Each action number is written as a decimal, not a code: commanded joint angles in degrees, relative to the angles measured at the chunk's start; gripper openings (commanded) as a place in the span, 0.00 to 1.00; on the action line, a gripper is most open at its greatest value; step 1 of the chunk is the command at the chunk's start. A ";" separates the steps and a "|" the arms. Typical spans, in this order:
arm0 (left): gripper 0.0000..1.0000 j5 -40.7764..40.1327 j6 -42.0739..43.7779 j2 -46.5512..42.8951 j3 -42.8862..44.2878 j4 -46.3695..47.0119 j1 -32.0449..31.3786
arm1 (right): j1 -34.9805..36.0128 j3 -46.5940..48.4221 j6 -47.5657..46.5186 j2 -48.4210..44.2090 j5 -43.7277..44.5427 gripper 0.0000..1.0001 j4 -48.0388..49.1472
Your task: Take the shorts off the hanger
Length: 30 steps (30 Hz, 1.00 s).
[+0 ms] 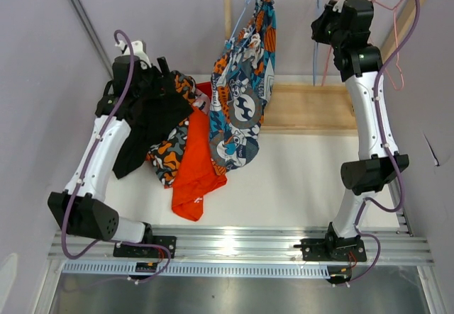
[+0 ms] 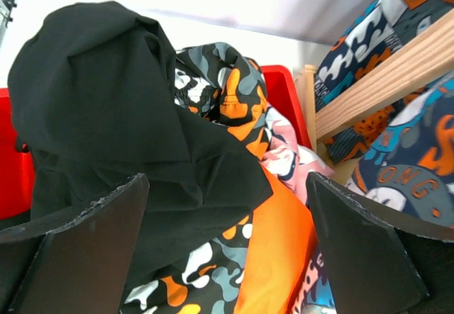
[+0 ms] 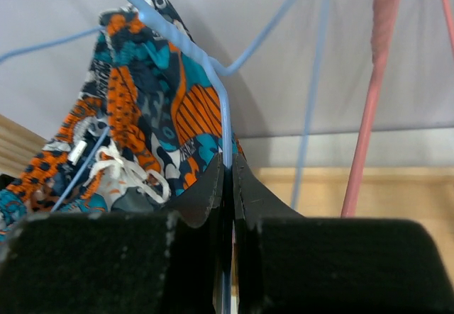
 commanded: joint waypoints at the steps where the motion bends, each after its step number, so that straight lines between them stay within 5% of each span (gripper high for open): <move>1: 0.99 0.43 -1.24 -4.85 0.53 0.66 -0.36 | -0.82 -0.75 1.55 -2.49 0.77 0.00 2.14; 2: 0.99 0.51 -1.15 -5.29 0.27 0.57 -0.36 | -0.73 -0.75 1.64 -2.76 0.68 0.04 1.97; 3: 1.00 0.52 -1.06 -6.08 0.09 0.48 -0.45 | -0.82 -0.75 1.64 -3.45 0.60 0.20 1.70; 5: 0.99 0.60 -0.97 -6.79 -0.44 0.57 -0.45 | -0.90 -1.01 1.73 -4.42 0.94 0.71 1.44; 8: 0.99 0.87 -0.71 -7.93 -1.23 0.04 -0.54 | -0.73 -1.88 1.38 -7.23 2.00 0.95 0.74; 17: 0.99 1.04 -0.71 -12.50 -3.25 -1.19 -1.15 | 1.72 -8.13 0.14 -20.32 5.87 0.98 1.17; 20: 0.99 0.96 -1.15 -14.08 -4.83 -1.19 -1.51 | 10.14 -8.04 -2.83 -20.95 7.44 0.98 2.57; 25: 0.99 1.66 -1.50 -16.63 -6.85 -1.01 -1.86 | 23.33 -1.22 -7.59 -14.55 13.16 0.98 2.67; 30: 0.99 3.33 -1.32 -20.32 -10.62 -0.66 -2.47 | 26.25 5.49 -7.77 -5.24 14.57 0.97 2.49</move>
